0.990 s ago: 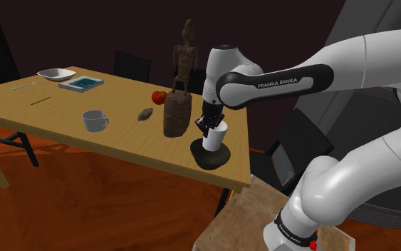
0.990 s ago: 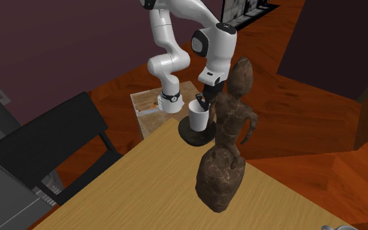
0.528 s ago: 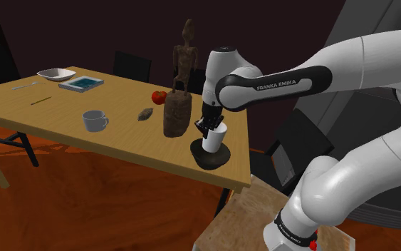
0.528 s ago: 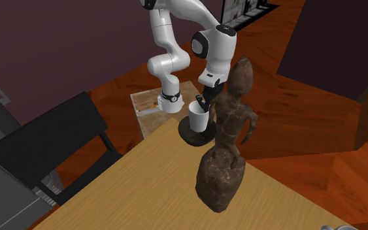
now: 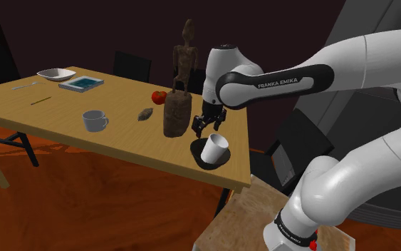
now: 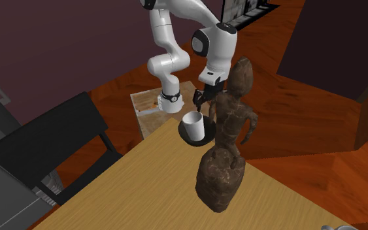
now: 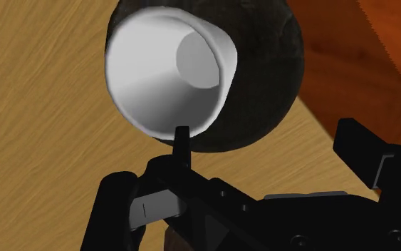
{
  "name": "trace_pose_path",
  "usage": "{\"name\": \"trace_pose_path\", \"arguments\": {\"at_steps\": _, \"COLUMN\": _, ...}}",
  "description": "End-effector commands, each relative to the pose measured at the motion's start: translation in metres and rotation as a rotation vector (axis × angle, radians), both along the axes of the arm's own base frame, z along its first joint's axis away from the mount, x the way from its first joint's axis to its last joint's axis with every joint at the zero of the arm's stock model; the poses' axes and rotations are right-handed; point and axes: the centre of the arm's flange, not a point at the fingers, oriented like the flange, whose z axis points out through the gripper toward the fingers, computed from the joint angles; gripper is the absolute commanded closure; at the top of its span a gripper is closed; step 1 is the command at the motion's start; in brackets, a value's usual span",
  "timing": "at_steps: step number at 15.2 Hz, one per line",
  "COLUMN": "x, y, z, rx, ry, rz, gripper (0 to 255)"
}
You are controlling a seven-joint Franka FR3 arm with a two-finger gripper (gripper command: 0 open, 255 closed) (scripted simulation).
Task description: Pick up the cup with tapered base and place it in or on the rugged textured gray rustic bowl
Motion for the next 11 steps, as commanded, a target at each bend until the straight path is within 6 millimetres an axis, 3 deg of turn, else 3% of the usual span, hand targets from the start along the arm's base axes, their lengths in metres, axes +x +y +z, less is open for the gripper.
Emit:
{"name": "trace_pose_path", "arguments": {"at_steps": 1, "x": -0.001, "y": 0.002, "z": 0.019, "rx": 0.000, "ry": 0.001, "rz": 0.000, "gripper": 0}}
{"name": "trace_pose_path", "arguments": {"at_steps": 3, "x": -0.003, "y": 0.005, "z": 0.043, "rx": 0.000, "ry": 0.001, "rz": 0.000, "gripper": 0}}
{"name": "trace_pose_path", "arguments": {"at_steps": 11, "x": -0.003, "y": 0.005, "z": 0.042, "rx": 0.000, "ry": 0.001, "rz": 0.000, "gripper": 0}}
